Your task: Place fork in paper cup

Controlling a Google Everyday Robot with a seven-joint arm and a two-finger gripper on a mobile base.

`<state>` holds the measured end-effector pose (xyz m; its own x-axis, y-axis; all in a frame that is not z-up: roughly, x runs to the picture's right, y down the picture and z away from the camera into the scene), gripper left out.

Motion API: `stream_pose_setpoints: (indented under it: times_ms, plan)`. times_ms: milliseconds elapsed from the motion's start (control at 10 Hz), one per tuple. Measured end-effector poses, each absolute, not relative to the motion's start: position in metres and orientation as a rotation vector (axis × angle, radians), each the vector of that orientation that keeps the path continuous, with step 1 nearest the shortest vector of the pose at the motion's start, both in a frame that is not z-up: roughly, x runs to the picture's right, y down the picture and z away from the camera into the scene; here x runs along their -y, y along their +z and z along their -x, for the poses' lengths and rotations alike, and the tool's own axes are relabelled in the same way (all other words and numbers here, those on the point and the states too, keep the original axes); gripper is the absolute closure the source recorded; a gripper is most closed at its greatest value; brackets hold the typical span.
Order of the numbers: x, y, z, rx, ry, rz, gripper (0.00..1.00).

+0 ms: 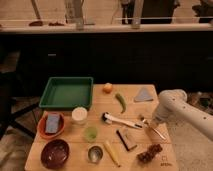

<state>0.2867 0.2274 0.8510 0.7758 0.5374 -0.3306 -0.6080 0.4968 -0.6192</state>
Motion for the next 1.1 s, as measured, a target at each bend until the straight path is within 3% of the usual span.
stream_pose_setpoints:
  times_ms: [700, 1100]
  plan:
    - [-0.225, 0.852, -0.286, -0.096, 0.692, 0.782, 1.00]
    - [-0.198, 0.831, -0.284, -0.082, 0.697, 0.710, 1.00]
